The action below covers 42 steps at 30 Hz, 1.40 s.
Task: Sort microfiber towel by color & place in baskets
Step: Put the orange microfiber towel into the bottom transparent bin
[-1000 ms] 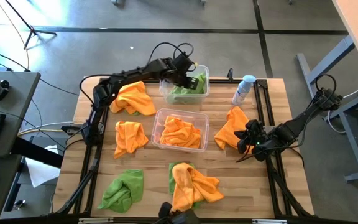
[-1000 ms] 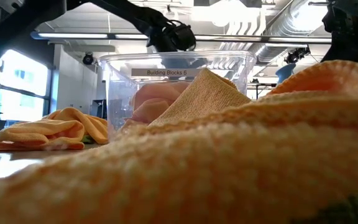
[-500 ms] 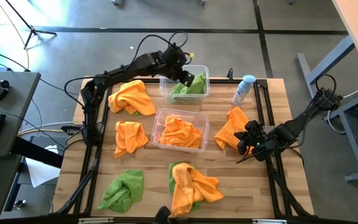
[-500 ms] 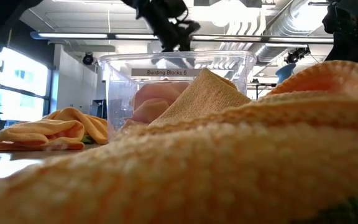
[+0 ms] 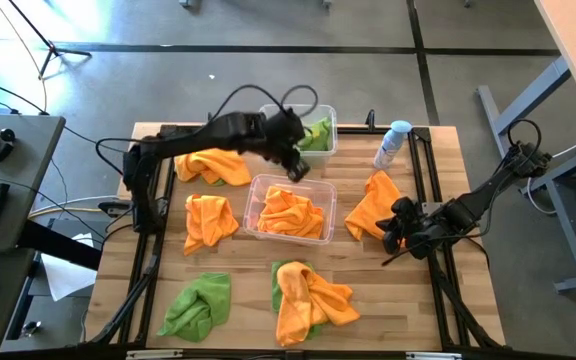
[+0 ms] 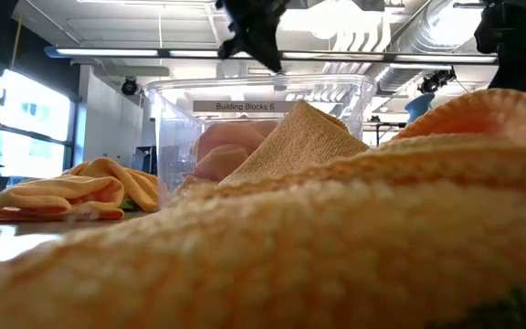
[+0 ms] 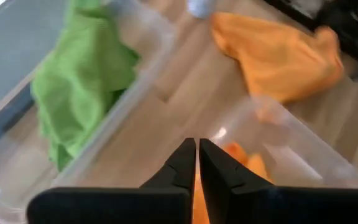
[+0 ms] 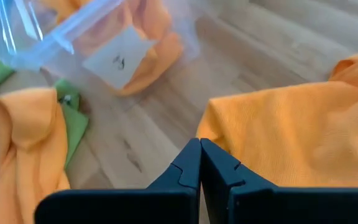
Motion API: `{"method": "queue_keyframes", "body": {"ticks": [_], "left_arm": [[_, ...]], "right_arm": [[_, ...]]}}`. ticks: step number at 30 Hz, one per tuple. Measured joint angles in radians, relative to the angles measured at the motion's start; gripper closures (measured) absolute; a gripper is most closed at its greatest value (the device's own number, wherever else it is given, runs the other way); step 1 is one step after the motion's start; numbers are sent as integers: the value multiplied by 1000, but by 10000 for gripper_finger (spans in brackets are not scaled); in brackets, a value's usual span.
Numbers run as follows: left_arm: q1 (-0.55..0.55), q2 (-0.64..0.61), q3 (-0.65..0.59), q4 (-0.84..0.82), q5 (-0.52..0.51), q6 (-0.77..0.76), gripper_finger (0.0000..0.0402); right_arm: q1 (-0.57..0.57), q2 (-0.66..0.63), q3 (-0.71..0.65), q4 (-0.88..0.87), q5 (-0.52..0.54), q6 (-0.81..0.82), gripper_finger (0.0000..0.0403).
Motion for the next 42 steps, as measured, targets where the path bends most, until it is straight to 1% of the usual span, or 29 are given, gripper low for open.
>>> {"method": "queue_keyframes", "body": {"ticks": [2, 4, 8, 14, 18, 22, 25, 27, 30, 33, 37, 40, 42], "left_arm": [[-48, -3, 0, -15, -11, 39, 398], [-100, -1, 0, -58, -42, 46, 400], [-202, 0, -1, -129, -116, -4, 401], [-352, 0, -1, -137, -145, -90, 401], [-440, 0, -1, -141, -157, -86, 401], [-509, 0, -1, -146, -167, -93, 401], [-552, 0, -4, -148, -177, -92, 401], [-574, -4, -30, -143, -198, -93, 401], [-601, -23, -100, -141, -212, -102, 401], [-617, -70, -199, -115, -213, -136, 401], [-650, -179, -386, 1, -212, -172, 401], [-691, -298, -544, 103, -211, -217, 401], [-725, -378, -645, 158, -211, -250, 401]], "right_arm": [[0, 0, 0, 0, -22, -20, 402], [0, 0, 0, 1, -39, -32, 402], [0, 0, 0, 2, -54, -33, 402], [0, 0, 0, -5, -57, -85, 402], [0, 0, 0, 10, -57, -93, 402], [0, 2, 0, 72, -57, -110, 402], [0, 23, 0, 165, -56, -147, 402], [0, 49, 0, 228, -56, -166, 403], [0, 104, 4, 303, -65, -170, 403], [0, 194, 70, 279, -98, -171, 403], [13, 342, 237, 166, -105, -171, 403], [27, 461, 396, 48, -111, -142, 403], [35, 540, 501, -30, -134, -112, 403]]}}
